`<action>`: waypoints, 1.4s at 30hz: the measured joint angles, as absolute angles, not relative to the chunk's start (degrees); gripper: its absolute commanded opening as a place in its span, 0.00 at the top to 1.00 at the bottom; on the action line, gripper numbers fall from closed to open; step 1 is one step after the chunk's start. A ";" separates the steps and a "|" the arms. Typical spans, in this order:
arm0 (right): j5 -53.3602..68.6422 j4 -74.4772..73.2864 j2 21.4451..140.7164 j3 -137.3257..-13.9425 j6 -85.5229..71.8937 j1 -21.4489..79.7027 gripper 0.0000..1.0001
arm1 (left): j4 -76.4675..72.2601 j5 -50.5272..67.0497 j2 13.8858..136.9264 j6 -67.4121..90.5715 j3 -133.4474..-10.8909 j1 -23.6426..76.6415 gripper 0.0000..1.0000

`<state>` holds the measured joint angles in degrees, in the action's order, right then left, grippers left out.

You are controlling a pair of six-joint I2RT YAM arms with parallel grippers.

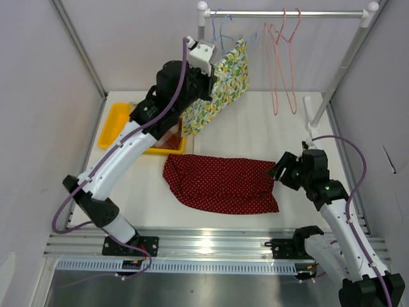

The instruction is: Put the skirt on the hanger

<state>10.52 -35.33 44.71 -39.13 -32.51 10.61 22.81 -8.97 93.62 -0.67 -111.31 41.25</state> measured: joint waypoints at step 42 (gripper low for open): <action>-3.73 -51.22 43.68 -50.41 -31.90 26.02 0.41 | -1.58 14.90 63.24 21.21 -38.92 58.11 1.00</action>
<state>-3.73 -51.22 43.68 -50.41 -31.90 26.02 -1.58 14.90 63.24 21.21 -38.92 58.11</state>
